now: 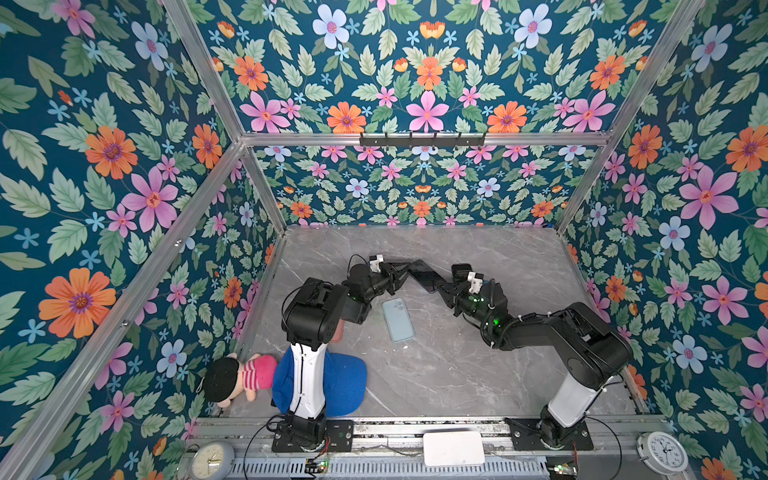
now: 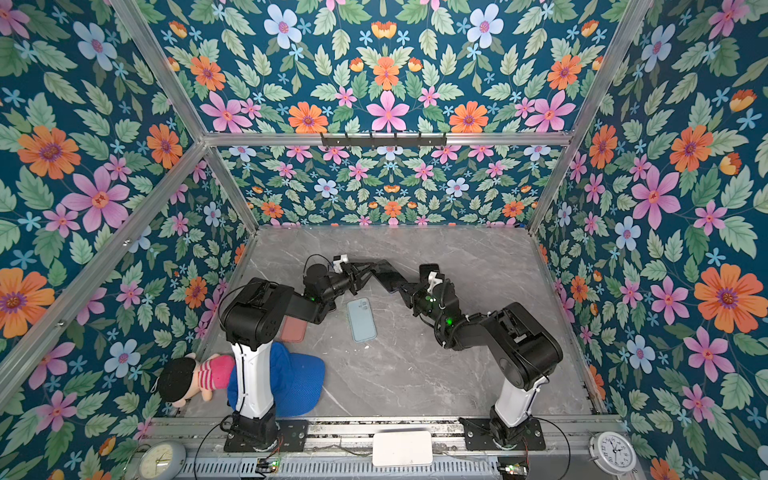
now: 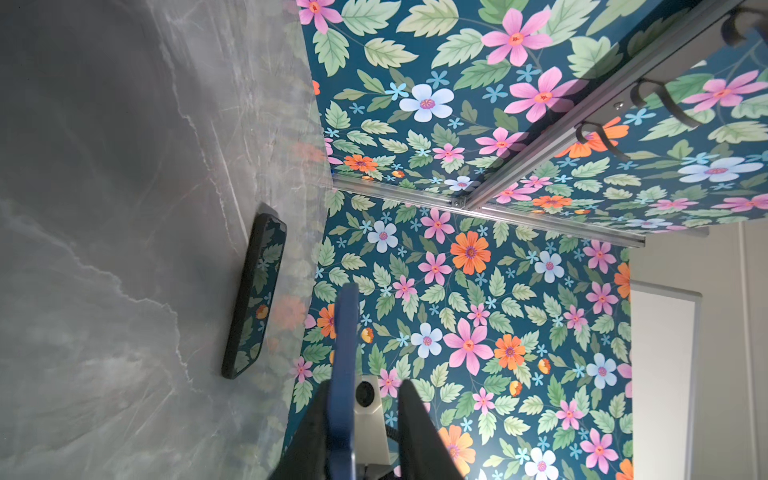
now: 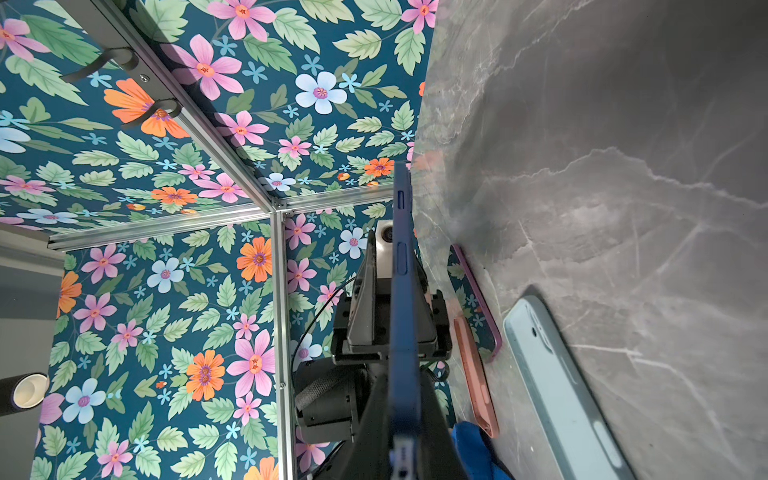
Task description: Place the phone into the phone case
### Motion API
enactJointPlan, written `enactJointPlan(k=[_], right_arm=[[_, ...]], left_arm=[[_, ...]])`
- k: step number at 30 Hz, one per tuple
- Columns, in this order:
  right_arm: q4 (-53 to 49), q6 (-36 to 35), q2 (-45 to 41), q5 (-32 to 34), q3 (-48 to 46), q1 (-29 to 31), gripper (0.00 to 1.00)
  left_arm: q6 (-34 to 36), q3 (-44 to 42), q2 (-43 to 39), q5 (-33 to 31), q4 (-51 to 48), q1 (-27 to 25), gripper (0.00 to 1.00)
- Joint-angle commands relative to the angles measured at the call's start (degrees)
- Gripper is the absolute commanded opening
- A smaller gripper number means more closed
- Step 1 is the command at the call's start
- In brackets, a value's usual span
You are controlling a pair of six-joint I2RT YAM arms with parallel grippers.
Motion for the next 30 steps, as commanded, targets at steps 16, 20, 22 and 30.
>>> enactJointPlan(k=[16,20,22,30], right_arm=[[-18.42,-10.22,-11.28,-7.28,-1.25,-4.51,0.00],[-23.85,-14.14,-14.38,-8.03,-0.71,-4.48,0.00],[-25.78,-15.46,-15.55,-8.29,-0.42,-4.60,0.00],[-31.26,-19.18,-17.57,-9.82,1.49,-4.58,0.00]], left_arm=[[58.30,12.17,-13.62,-5.54,-76.31,2.31,0.56],[70.39,19.03,-9.59,-9.33,-91.96,2.19,0.54],[73.80,20.98,-8.14,-12.06,-96.41,1.54,0.52],[82.08,24.58,-7.25,-16.25,-105.93,0.69,0.53]])
